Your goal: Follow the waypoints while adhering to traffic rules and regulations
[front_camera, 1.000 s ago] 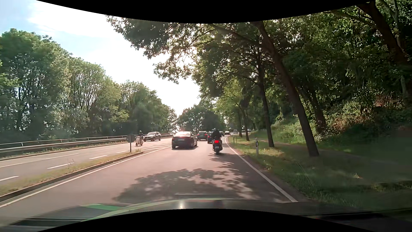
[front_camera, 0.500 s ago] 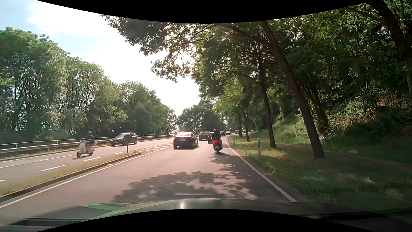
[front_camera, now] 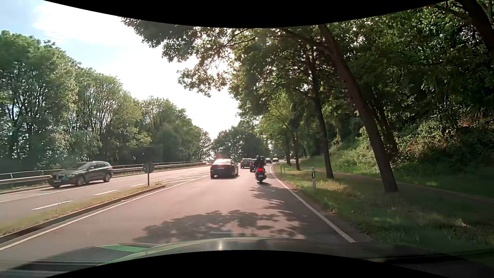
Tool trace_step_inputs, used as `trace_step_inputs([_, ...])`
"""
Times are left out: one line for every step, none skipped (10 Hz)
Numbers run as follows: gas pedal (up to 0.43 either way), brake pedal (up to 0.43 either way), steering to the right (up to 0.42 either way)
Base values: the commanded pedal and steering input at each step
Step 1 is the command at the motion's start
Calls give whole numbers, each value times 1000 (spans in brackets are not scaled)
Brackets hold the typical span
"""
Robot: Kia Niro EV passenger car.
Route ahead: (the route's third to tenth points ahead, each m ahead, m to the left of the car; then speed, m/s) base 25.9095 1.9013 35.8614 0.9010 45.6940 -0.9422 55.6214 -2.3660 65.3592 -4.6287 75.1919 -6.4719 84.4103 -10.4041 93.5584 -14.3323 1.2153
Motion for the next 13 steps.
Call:
trace_step_inputs([59, 0, 11])
trace_step_inputs([67, 0, 10])
trace_step_inputs([67, 0, 11])
trace_step_inputs([67, 0, 10])
trace_step_inputs([67, 0, 10])
trace_step_inputs([67, 0, 10])
trace_step_inputs([67, 0, 10])
trace_step_inputs([67, 0, 10])
trace_step_inputs([79, 0, 10])
trace_step_inputs([79, 0, 10])
trace_step_inputs([79, 0, 10])
trace_step_inputs([87, 0, 10])
trace_step_inputs([98, 0, 10])
